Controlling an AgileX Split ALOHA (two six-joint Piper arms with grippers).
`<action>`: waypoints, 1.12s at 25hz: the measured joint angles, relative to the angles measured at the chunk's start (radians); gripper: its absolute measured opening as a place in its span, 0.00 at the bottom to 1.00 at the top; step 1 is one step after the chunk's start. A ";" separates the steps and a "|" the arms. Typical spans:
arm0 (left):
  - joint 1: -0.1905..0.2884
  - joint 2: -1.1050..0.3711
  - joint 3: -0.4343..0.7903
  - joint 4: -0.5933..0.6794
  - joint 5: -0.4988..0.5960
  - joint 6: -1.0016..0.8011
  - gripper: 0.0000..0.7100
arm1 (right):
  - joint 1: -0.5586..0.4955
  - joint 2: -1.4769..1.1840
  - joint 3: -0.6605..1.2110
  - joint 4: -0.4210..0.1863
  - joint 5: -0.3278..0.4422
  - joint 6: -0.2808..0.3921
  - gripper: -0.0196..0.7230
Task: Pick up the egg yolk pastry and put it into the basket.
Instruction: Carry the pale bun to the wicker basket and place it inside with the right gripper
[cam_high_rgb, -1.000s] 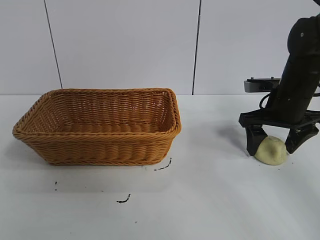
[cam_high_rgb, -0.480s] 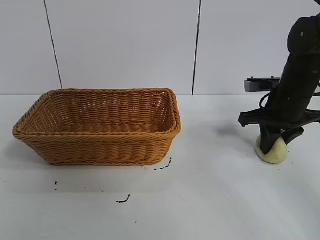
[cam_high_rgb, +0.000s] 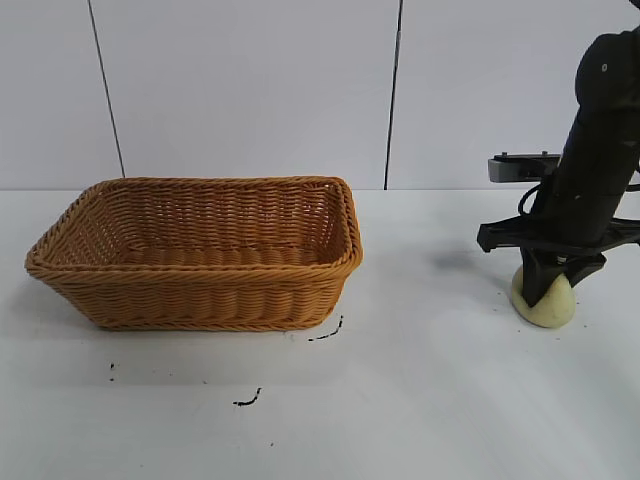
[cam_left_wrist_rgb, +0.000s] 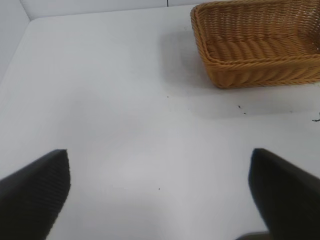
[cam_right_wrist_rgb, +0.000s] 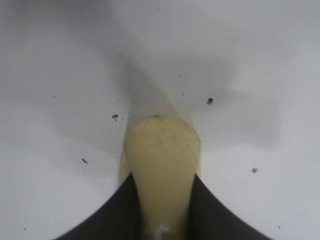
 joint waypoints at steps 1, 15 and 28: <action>0.000 0.000 0.000 0.000 0.000 0.000 0.98 | 0.000 -0.002 -0.007 0.000 0.017 0.000 0.21; 0.000 0.000 0.000 0.000 0.000 0.000 0.98 | 0.000 -0.161 -0.385 0.020 0.417 0.000 0.21; 0.000 0.000 0.000 0.000 0.000 0.000 0.98 | 0.107 -0.160 -0.503 0.019 0.439 0.001 0.21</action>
